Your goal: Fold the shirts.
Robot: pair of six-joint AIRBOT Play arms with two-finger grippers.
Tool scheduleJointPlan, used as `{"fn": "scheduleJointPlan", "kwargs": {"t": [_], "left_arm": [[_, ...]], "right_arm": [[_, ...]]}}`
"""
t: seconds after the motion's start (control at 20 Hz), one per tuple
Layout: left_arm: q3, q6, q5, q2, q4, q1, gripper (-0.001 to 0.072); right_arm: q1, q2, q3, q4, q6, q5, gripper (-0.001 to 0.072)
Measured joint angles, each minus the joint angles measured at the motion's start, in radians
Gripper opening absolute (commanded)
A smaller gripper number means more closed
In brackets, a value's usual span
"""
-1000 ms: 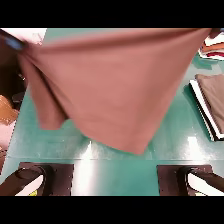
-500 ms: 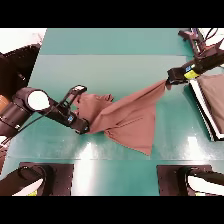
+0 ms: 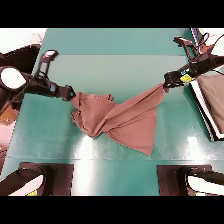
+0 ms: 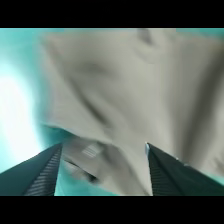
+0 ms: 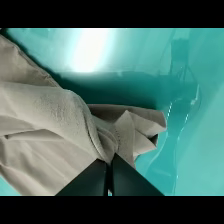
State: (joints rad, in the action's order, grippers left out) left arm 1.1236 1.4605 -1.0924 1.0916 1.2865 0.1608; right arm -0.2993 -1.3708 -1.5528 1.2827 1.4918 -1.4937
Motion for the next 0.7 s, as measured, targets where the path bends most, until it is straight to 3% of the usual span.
{"fn": "scheduleJointPlan", "kwargs": {"t": [0.15, 0.35, 0.4, 0.45, 0.5, 0.7], "left_arm": [[0.017, -0.01, 0.021, 0.102, -0.016, -0.05, 0.0611], [0.025, -0.091, 0.033, 0.228, -0.152, -0.072, 0.0599], [0.026, -0.106, 0.034, 0.249, -0.177, -0.076, 0.042], [0.027, -0.118, 0.036, 0.266, -0.196, -0.078, 0.0155], [0.028, -0.126, 0.036, 0.277, -0.208, -0.079, 0.0035], [0.078, -0.139, 0.033, 0.278, -0.223, -0.081, 0.0027]], "right_arm": [[0.0, 0.0, 0.001, 0.0, 0.0, 0.015, 0.0014], [0.0, 0.0, 0.001, 0.0, 0.0, 0.024, 0.0014], [0.0, 0.0, 0.001, 0.0, 0.0, 0.025, 0.0014], [0.0, 0.0, 0.001, 0.0, 0.0, 0.025, 0.0015], [0.0, 0.0, 0.001, 0.0, 0.0, 0.026, 0.0014], [0.003, 0.006, 0.001, 0.002, 0.0, 0.028, 0.0015]]}}
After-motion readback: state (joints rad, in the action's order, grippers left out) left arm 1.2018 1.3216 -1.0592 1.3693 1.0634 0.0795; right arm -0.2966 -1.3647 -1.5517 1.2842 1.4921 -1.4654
